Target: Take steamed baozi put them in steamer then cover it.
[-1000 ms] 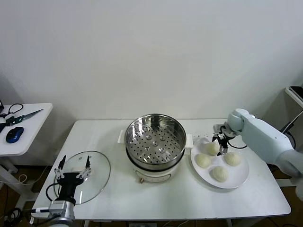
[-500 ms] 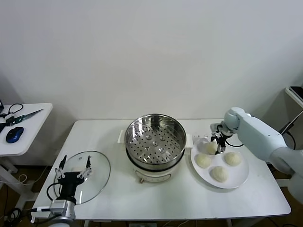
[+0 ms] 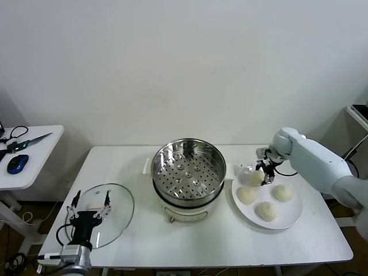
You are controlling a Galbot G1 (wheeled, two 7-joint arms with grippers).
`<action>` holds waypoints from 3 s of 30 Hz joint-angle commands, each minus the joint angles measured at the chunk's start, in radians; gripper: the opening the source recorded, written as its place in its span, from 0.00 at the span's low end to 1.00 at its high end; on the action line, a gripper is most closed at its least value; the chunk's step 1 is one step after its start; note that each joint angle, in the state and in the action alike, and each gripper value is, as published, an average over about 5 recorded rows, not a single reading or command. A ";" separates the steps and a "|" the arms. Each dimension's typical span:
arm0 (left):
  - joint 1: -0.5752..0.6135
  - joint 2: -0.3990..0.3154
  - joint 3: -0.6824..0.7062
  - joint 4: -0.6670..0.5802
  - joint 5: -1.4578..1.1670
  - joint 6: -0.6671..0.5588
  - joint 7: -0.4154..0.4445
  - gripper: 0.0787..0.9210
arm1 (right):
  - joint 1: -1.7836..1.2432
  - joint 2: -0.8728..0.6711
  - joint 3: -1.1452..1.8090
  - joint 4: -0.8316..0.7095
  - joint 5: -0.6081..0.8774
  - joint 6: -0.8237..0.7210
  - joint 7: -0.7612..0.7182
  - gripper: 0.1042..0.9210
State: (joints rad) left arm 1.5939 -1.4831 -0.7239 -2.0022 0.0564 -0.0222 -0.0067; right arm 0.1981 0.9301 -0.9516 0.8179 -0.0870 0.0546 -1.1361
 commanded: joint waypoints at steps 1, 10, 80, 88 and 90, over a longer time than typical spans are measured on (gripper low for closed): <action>0.005 0.002 0.000 -0.011 -0.001 0.001 -0.001 0.88 | 0.328 -0.036 -0.288 0.181 0.174 0.088 -0.016 0.72; 0.015 0.000 0.005 -0.020 -0.003 0.001 -0.002 0.88 | 0.555 0.097 -0.362 0.282 0.123 0.292 -0.050 0.72; 0.040 -0.019 0.009 -0.064 0.006 0.018 -0.018 0.88 | 0.637 0.065 -0.514 0.405 0.340 0.188 0.117 0.88; 0.046 -0.019 0.012 -0.078 0.005 0.019 -0.020 0.88 | 0.599 -0.160 -0.579 0.491 0.597 -0.225 0.125 0.88; 0.047 -0.019 0.013 -0.081 0.005 0.019 -0.020 0.88 | 0.559 -0.214 -0.581 0.501 0.624 -0.252 0.117 0.88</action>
State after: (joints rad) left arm 1.6382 -1.5029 -0.7131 -2.0749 0.0613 -0.0040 -0.0254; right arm 0.7202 0.9559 -1.4062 1.2416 0.1950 0.1500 -1.0521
